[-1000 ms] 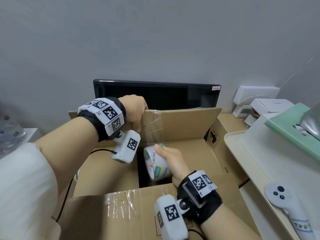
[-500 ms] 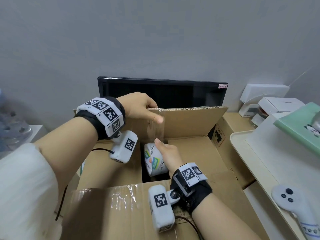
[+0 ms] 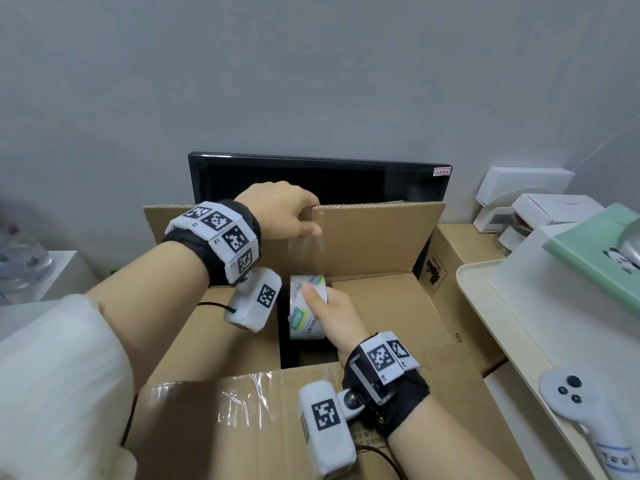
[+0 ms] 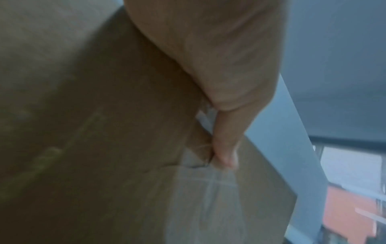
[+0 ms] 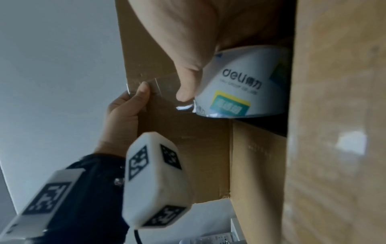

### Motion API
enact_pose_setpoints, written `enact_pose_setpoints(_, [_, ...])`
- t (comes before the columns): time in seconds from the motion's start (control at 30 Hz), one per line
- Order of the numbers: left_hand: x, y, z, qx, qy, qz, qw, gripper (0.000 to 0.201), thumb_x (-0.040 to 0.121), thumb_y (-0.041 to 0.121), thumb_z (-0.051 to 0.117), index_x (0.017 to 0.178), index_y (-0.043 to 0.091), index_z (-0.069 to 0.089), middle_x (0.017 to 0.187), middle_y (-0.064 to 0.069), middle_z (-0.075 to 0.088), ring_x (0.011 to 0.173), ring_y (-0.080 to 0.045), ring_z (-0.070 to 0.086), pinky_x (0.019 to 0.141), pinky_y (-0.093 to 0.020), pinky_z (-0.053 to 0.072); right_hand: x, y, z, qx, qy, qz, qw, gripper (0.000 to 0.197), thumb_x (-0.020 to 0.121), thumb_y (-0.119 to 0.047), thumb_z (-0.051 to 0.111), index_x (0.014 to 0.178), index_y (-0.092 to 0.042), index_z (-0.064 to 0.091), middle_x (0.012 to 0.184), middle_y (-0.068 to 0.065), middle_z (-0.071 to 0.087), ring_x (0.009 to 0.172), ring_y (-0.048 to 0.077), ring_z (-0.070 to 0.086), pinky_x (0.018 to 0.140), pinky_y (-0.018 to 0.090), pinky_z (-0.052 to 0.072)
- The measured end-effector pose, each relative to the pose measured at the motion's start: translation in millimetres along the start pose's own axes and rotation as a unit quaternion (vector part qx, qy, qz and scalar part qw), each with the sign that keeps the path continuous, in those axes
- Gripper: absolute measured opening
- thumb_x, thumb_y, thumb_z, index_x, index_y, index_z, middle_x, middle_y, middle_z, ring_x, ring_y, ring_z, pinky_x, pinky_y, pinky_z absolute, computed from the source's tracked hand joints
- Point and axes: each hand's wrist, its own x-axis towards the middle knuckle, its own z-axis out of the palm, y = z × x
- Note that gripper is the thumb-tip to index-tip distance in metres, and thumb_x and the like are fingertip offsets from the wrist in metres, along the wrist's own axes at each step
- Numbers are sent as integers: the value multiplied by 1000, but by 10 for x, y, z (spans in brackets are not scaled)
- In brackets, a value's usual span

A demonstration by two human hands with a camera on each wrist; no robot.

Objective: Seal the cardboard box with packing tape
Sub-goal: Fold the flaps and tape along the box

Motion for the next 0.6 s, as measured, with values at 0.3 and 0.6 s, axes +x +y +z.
enact_pose_setpoints(0.3, [141, -1, 19, 16, 3, -29, 999, 36, 71, 53, 70, 81, 21, 58, 69, 8, 54, 76, -19, 57, 66, -30, 41, -75, 56, -19, 79, -5, -18, 997, 13, 90, -18, 59, 97, -10, 65, 91, 3, 70, 76, 6, 66, 72, 17, 53])
enact_pose_setpoints(0.6, [266, -85, -51, -25, -79, -40, 996, 43, 60, 30, 84, 92, 20, 58, 74, 11, 58, 80, -17, 58, 71, -32, 48, -121, 62, 1, 171, -22, -43, 984, 13, 88, -6, 59, 100, -3, 63, 87, 7, 69, 67, 5, 66, 64, 15, 51])
